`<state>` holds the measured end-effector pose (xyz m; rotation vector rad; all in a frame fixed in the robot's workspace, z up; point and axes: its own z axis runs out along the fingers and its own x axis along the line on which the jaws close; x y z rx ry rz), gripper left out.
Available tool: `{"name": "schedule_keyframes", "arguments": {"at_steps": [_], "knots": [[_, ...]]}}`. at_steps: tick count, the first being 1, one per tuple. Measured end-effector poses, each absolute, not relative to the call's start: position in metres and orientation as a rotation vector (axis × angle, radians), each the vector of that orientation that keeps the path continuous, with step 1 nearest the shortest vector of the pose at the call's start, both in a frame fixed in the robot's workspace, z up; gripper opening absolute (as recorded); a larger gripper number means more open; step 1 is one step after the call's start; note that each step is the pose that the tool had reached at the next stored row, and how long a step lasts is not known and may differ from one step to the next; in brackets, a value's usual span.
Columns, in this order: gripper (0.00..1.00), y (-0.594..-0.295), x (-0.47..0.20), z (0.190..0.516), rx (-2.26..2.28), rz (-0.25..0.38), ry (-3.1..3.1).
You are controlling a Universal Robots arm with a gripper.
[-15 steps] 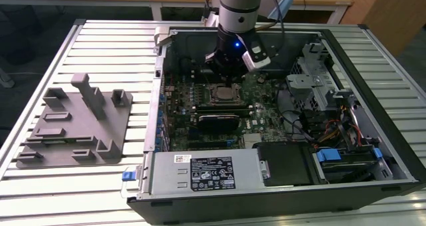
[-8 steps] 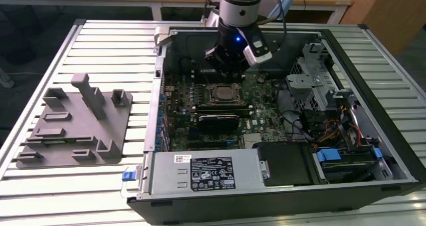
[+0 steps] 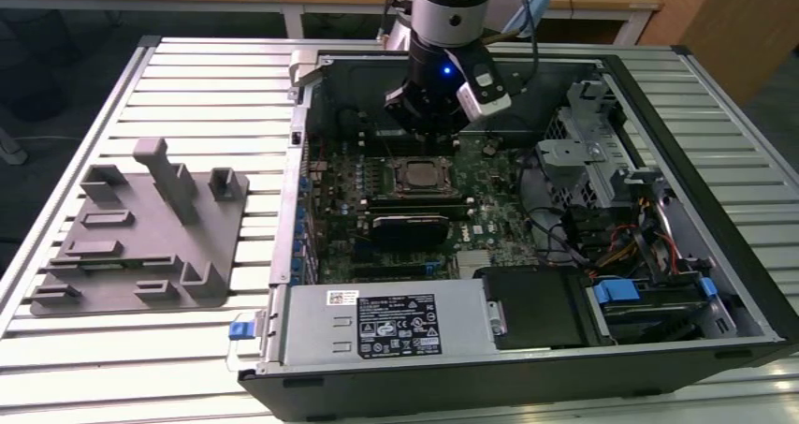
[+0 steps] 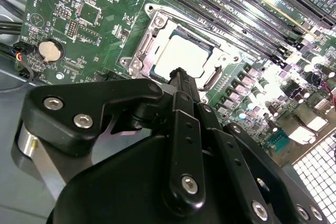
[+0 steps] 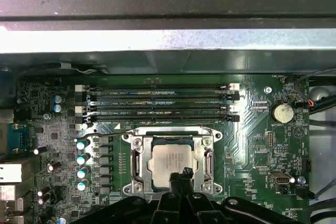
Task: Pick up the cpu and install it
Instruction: 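Install the first cpu locking lever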
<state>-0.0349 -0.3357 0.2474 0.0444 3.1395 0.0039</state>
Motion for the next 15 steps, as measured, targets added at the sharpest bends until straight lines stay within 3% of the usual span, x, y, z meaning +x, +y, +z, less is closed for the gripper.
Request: {"name": "schedule_keyframes", "arguments": {"at_steps": [15], "knots": [[0.11, -0.3357, -0.0413, 0.2474, 0.044, 0.004, 3.139]]}}
